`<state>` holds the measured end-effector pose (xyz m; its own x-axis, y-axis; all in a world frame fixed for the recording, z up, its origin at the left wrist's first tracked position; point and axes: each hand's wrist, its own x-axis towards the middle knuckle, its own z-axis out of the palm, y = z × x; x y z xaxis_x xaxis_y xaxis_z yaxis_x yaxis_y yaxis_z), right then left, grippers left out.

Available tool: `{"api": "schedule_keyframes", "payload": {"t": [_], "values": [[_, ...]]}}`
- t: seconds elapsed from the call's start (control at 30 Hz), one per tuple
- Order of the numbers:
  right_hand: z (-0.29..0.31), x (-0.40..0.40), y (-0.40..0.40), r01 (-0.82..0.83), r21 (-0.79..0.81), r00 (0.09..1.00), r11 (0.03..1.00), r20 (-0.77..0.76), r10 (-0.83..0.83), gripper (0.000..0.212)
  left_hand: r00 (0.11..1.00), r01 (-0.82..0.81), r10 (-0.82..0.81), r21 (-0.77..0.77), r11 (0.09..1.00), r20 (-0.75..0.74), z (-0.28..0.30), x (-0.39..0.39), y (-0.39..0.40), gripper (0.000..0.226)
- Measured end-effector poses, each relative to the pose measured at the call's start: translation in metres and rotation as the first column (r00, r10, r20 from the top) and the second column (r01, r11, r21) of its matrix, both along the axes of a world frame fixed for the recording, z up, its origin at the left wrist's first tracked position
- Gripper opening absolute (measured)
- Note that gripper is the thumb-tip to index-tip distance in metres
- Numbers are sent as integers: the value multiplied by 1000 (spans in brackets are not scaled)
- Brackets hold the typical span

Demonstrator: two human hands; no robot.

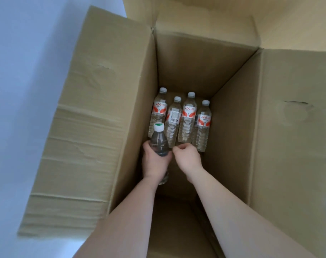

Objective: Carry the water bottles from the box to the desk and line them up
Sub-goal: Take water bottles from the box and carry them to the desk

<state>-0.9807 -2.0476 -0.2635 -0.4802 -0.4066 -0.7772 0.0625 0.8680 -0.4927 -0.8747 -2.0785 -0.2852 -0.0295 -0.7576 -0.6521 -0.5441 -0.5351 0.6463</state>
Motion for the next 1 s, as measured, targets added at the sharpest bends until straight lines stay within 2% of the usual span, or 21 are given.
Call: {"api": "schedule_keyframes", "payload": {"t": [0.13, 0.27, 0.33, 0.4, 0.5, 0.63, 0.83, 1.0], "values": [[25, 0, 8, 5, -57, 1000, 998, -8, -6, 16, 998, -12, 8, -54, 998, -69, 27, 5, 5, 79], [54, -1, 18, 34, -102, 999, 994, -15, -35, 4, 989, -59, 43, -111, 992, -141, 57, 7, 9, 75], [73, -2, 22, 32, -147, 999, 989, -24, -36, 15, 985, -62, 36, -151, 987, -169, 72, 8, 12, 78], [90, -3, 25, 18, -195, 999, 981, -44, -27, 18, 985, -44, 8, -204, 978, -174, 87, 9, 16, 80], [113, -7, 30, 0, -251, 997, 968, -71, -18, 4, 983, -17, -33, -275, 961, -179, 107, 13, 21, 80], [146, -5, 39, -1, -302, 995, 953, -91, -28, 11, 981, 22, -86, -343, 939, -174, 136, 21, 24, 81], [184, 6, 65, 100, -409, 983, 907, -99, -153, 25, 951, 119, -219, -394, 911, -220, 175, 46, 30, 81], [207, 29, 81, 188, -477, 964, 858, -80, -255, 24, 899, 193, -340, -449, 873, -274, 207, 67, 34, 78]]}}
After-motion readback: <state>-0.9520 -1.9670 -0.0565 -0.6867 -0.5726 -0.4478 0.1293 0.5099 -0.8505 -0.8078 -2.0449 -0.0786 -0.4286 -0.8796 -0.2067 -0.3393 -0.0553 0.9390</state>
